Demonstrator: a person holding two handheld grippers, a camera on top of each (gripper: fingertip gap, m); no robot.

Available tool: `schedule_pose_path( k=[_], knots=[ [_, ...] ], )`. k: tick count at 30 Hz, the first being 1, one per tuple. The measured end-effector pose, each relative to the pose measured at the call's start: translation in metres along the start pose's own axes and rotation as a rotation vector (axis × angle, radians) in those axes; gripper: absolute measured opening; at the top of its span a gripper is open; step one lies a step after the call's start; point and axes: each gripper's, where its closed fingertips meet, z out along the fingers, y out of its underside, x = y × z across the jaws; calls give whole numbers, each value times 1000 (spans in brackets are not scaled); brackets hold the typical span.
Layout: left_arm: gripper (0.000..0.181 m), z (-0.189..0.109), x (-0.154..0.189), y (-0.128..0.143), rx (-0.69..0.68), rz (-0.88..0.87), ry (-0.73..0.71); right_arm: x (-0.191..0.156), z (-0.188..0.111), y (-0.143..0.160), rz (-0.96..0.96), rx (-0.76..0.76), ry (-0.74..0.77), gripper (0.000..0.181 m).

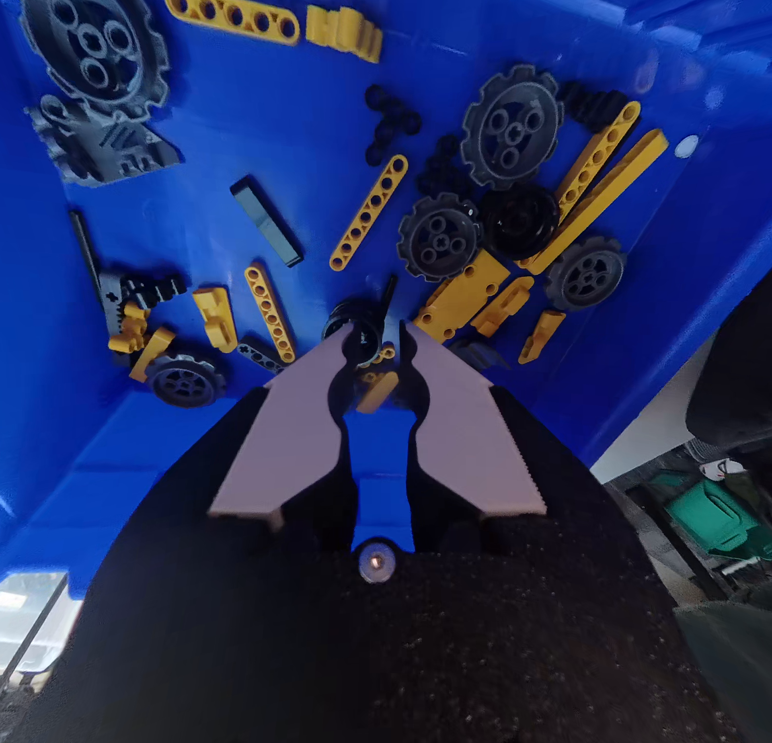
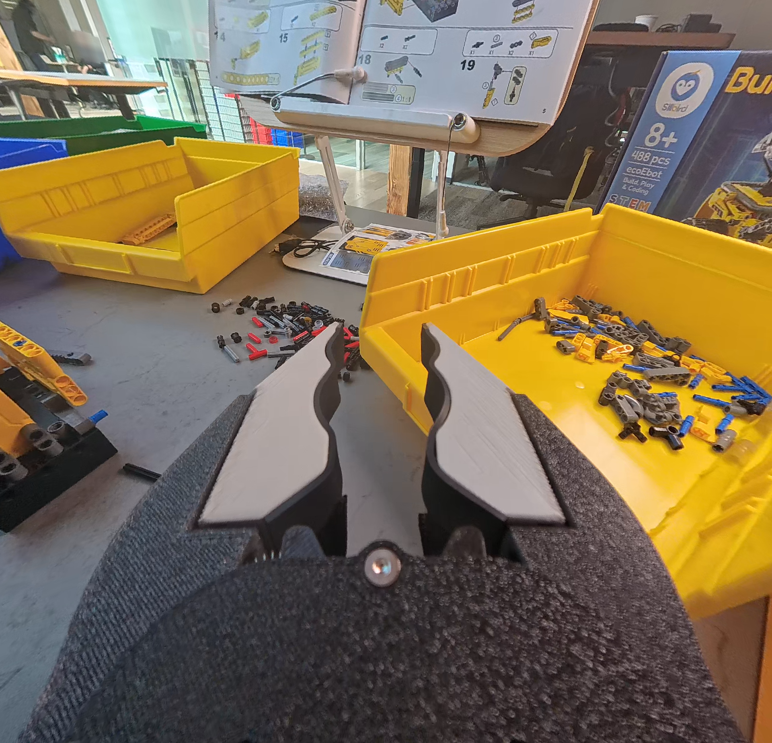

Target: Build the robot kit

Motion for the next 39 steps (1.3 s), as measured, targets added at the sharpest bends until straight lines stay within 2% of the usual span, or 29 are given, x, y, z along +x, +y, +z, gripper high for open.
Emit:
schedule_pose_path(
  k=[2,5,9,13,19,23,25,28,32,39],
  knots=[
    [10,-4,-3,-9,40,17,-15,1,0,0,6,1,1,36],
    [16,-7,-2,-16,68,27,-17,2,0,1,13,-2,2,36],
    [28,2,17,-14,41,99,31,2,1,2,14,-9,2,36],
    [32,10,34,-12,25,160,43,2,3,4,15,-21,3,36],
    [43,15,34,-19,34,224,-84,2,4,7,14,-35,5,36],
    [21,14,19,-26,84,203,-167,2,5,7,11,-39,8,36],
    [20,14,12,-32,120,180,-200,2,5,8,10,-41,9,36],
    [5,7,-7,-37,147,153,-322,3,5,8,8,-42,13,36],
    [13,-7,-10,-42,222,127,-348,3,5,8,8,-44,16,36],
    [24,-16,35,-36,243,251,-232,3,6,10,10,-51,12,36]
  ],
)
